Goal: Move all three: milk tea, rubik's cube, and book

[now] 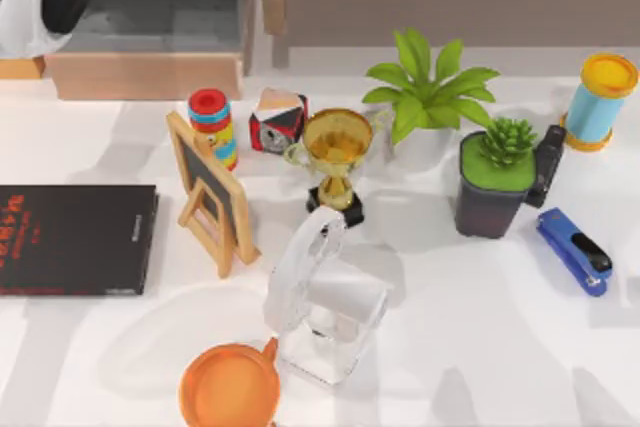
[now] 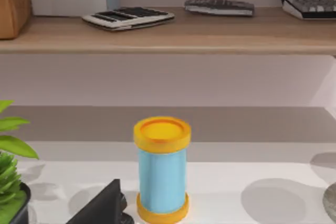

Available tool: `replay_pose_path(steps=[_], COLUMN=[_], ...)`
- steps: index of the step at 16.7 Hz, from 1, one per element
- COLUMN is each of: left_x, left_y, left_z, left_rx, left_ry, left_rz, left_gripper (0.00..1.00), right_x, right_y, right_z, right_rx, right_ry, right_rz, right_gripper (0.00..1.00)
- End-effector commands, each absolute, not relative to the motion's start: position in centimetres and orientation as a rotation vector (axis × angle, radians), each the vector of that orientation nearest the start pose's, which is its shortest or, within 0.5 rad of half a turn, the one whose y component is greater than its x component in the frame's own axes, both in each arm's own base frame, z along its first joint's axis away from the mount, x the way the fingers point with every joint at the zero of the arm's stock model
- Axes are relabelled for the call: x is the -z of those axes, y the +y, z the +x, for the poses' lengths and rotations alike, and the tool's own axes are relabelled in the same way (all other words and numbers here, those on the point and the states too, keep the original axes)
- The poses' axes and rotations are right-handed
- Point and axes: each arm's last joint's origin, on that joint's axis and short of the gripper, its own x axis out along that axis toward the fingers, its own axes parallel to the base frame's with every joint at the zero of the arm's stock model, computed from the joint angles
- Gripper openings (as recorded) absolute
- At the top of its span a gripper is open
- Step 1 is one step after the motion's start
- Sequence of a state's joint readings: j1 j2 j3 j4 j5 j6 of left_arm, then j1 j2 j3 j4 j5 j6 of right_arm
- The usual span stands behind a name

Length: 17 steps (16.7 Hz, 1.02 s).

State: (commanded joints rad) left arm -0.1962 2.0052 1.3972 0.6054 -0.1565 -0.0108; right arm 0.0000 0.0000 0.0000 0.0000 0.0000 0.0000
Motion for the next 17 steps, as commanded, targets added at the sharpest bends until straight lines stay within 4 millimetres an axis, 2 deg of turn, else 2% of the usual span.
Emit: replay_pose_path(steps=[12,17], left_x=[-24.78,-24.78], left_y=[-8.19,-8.19], left_z=[46.34,46.34], left_rx=[0.017,0.017], left_ry=[0.005,0.005], left_rz=[-0.025,-0.025], left_gripper=[0.02,0.00], right_x=[-16.00,-16.00], right_y=[-0.12,-0.12], right_z=[10.57,10.57], right_rx=[0.000,0.000], right_ry=[0.000,0.000], right_rz=[0.000,0.000], right_gripper=[1.00,1.00])
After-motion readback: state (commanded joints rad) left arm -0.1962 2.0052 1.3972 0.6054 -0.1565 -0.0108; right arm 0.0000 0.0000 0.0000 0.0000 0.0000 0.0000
